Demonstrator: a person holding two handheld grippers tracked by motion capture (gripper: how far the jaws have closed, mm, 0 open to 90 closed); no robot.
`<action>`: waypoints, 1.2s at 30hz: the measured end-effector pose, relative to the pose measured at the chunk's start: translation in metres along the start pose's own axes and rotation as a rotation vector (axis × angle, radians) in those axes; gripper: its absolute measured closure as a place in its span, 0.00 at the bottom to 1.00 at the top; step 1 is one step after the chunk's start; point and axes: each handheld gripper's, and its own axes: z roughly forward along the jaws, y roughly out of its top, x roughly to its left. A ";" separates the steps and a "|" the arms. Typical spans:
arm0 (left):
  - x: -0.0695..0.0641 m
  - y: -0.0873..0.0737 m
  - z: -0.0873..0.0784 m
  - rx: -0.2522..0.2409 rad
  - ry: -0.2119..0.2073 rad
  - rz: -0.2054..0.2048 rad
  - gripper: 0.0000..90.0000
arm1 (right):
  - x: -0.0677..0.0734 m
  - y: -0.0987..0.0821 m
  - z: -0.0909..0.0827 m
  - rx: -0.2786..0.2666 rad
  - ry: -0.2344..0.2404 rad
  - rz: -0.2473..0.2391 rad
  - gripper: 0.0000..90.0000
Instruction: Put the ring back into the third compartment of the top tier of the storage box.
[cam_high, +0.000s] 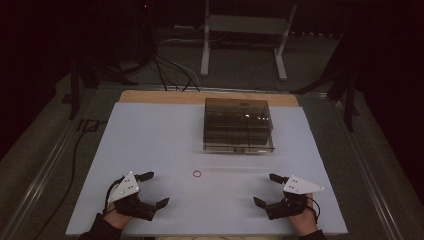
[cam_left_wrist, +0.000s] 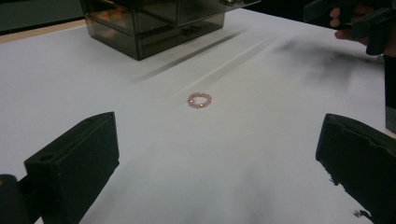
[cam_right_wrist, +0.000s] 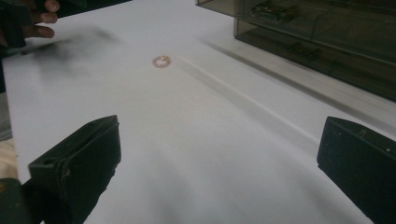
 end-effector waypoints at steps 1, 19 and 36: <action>0.000 0.000 0.000 0.004 0.000 0.002 0.01 | 0.000 0.000 0.000 0.003 0.008 0.005 0.00; 0.000 0.000 0.001 0.000 -0.005 -0.003 0.01 | 0.009 0.017 -0.002 -0.028 0.031 0.017 0.00; -0.001 0.000 0.002 0.003 -0.012 -0.003 0.01 | 0.005 0.038 -0.003 -0.086 0.007 0.039 0.00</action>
